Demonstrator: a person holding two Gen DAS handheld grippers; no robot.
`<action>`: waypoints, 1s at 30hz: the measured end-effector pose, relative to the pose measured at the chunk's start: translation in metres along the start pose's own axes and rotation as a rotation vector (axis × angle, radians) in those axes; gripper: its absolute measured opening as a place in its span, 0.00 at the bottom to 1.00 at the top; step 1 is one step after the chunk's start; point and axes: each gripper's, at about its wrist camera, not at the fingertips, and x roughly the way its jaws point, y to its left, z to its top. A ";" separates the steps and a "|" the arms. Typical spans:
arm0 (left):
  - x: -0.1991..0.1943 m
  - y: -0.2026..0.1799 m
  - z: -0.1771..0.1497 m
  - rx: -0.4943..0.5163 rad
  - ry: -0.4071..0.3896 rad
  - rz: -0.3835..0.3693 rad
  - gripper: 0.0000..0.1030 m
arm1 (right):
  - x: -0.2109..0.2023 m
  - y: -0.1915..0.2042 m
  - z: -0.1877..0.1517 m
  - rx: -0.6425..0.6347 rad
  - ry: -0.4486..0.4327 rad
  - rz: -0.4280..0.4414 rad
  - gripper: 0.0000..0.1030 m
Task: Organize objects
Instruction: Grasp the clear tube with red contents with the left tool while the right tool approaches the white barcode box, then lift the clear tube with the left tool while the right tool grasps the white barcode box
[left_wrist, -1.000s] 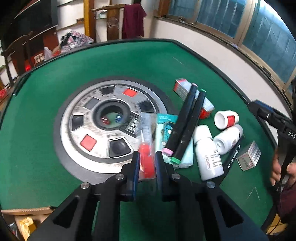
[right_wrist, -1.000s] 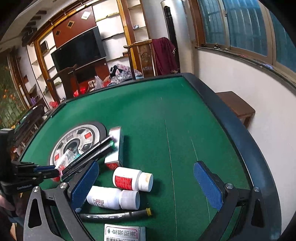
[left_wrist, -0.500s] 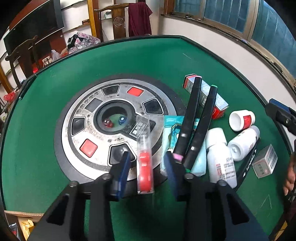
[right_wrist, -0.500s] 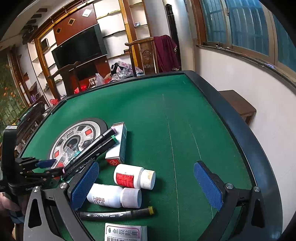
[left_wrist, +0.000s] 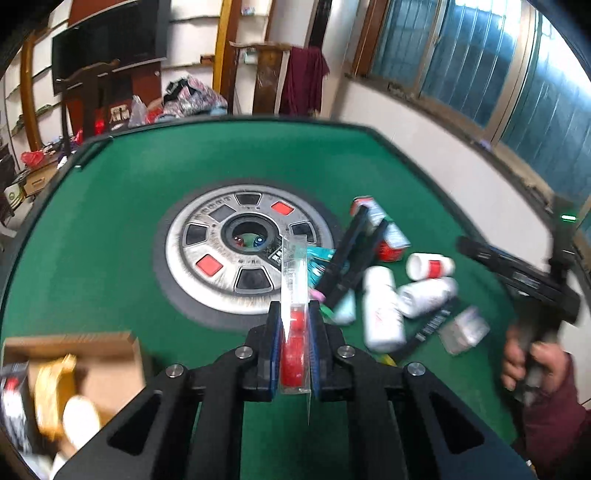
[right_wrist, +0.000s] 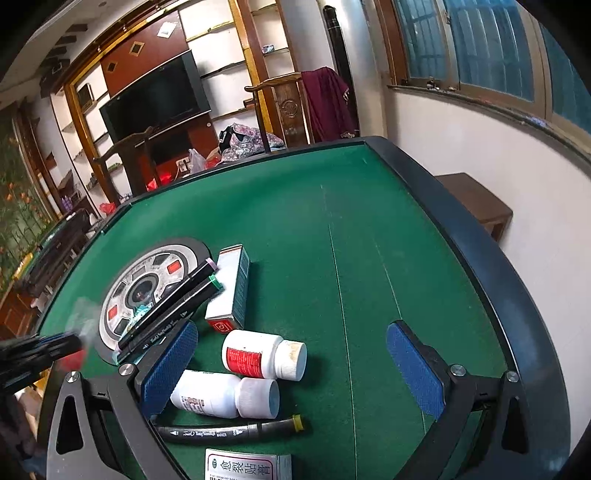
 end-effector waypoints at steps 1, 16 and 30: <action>-0.017 -0.003 -0.009 -0.013 -0.022 -0.010 0.12 | 0.000 -0.001 0.000 0.004 0.000 0.002 1.00; -0.133 -0.011 -0.101 -0.080 -0.227 -0.055 0.12 | -0.033 0.013 -0.004 0.011 0.086 0.130 1.00; -0.166 0.038 -0.148 -0.212 -0.274 -0.012 0.12 | -0.030 0.033 -0.071 -0.164 0.107 -0.097 1.00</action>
